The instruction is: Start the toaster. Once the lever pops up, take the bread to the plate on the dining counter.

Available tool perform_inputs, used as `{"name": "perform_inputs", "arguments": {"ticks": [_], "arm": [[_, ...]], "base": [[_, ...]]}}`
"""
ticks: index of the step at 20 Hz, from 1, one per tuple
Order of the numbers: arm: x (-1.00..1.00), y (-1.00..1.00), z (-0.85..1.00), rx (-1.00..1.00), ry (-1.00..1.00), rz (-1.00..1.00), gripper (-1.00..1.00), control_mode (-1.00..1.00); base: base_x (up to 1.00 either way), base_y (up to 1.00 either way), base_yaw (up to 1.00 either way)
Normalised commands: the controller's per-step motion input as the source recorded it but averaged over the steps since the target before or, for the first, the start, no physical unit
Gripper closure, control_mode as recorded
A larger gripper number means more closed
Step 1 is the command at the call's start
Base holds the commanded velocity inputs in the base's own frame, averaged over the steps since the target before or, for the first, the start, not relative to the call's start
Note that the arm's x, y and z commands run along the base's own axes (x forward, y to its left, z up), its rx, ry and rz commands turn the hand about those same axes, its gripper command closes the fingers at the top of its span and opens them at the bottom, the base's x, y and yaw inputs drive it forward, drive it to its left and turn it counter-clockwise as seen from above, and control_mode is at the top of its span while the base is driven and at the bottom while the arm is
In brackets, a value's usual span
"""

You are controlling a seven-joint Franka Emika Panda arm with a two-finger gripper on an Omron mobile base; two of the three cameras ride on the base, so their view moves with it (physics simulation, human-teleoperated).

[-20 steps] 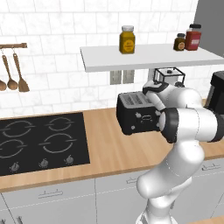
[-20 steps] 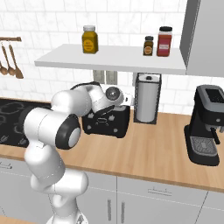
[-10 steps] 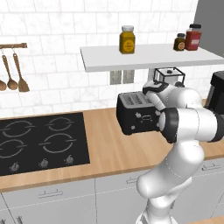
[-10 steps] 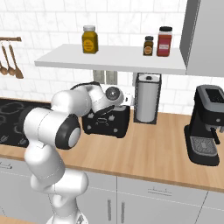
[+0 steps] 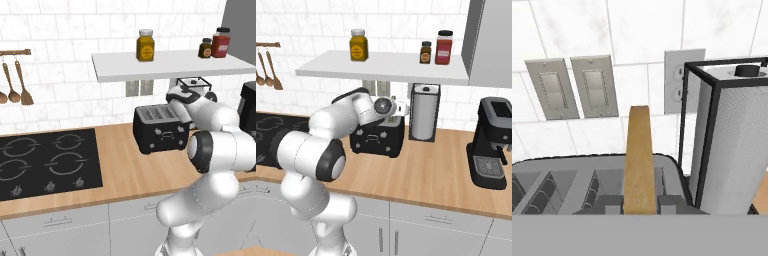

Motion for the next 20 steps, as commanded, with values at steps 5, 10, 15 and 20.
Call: {"name": "perform_inputs", "arguments": {"ticks": [5, 10, 15, 20], "arm": [[-0.37, 0.00, 0.55, 0.00, -0.07, 0.00, 1.00, -1.00], [-0.30, 0.00, 0.52, 0.00, -0.08, 0.00, 1.00, -1.00], [-0.47, 0.06, 0.32, -0.01, -0.01, 0.00, 1.00, -1.00], [-0.58, 0.17, 0.31, -0.05, 0.00, 0.00, 1.00, -1.00]], "base": [[0.00, 0.00, 0.00], [0.00, 0.00, 0.00], [0.00, 0.00, 0.00], [0.00, 0.00, 0.00]]}}
